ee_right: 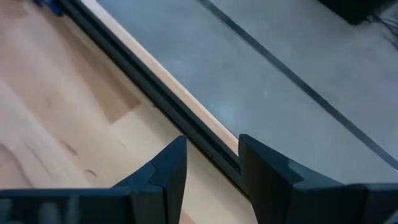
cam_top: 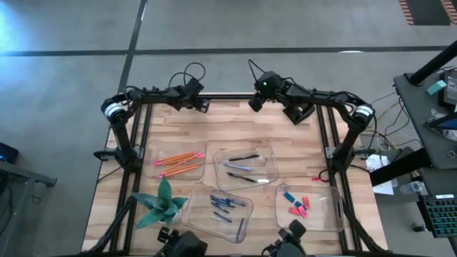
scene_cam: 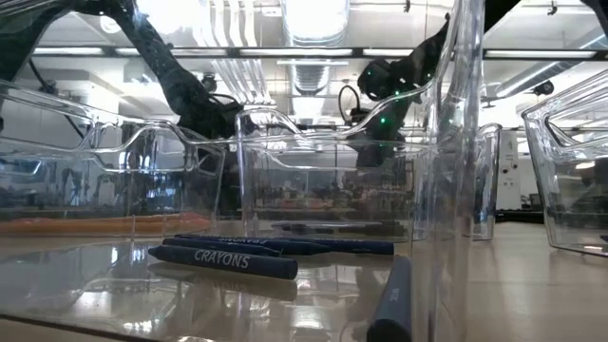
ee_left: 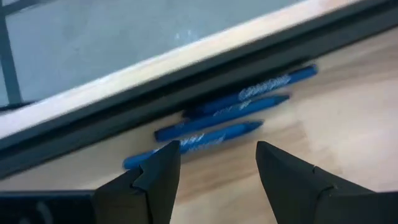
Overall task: Sort crayons/erasers/pens/pencils in bins
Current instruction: Put the blue crayon into the bottom left transparent bin
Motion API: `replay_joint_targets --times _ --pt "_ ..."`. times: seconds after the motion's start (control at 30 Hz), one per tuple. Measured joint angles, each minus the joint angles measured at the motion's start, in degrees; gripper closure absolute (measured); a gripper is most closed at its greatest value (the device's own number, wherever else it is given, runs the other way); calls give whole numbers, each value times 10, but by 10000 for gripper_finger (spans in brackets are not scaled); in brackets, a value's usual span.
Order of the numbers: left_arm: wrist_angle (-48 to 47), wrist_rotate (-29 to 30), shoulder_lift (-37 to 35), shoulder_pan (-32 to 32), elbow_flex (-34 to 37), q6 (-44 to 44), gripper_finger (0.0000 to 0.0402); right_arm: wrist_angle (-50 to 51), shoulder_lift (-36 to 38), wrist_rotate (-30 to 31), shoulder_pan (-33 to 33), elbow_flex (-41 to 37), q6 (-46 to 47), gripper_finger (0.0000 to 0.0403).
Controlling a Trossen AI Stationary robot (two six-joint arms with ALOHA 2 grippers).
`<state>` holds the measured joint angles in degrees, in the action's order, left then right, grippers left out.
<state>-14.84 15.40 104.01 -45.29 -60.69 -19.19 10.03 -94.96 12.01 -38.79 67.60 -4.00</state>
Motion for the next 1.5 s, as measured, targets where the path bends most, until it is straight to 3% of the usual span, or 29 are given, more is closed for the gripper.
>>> replay_joint_targets --times 0.13,0.43,0.83,1.07,1.27,1.5 --pt "29 26 6 0 0 -25 206 0 -9 -30 0 14 -12 266" --pt "56 66 42 -3 0 -72 206 -3 -12 -32 -2 22 -19 266" --pt "-40 14 14 4 1 -57 206 -1 -11 -33 -3 21 -27 266" --pt "-65 1 -47 15 2 -1 206 0 -11 -35 -3 21 -27 266" --pt "-234 -39 -138 25 2 137 206 0 -11 -35 -3 20 -31 266" --pt "-451 -67 -207 25 12 179 206 -1 -10 -35 -3 16 -33 266"
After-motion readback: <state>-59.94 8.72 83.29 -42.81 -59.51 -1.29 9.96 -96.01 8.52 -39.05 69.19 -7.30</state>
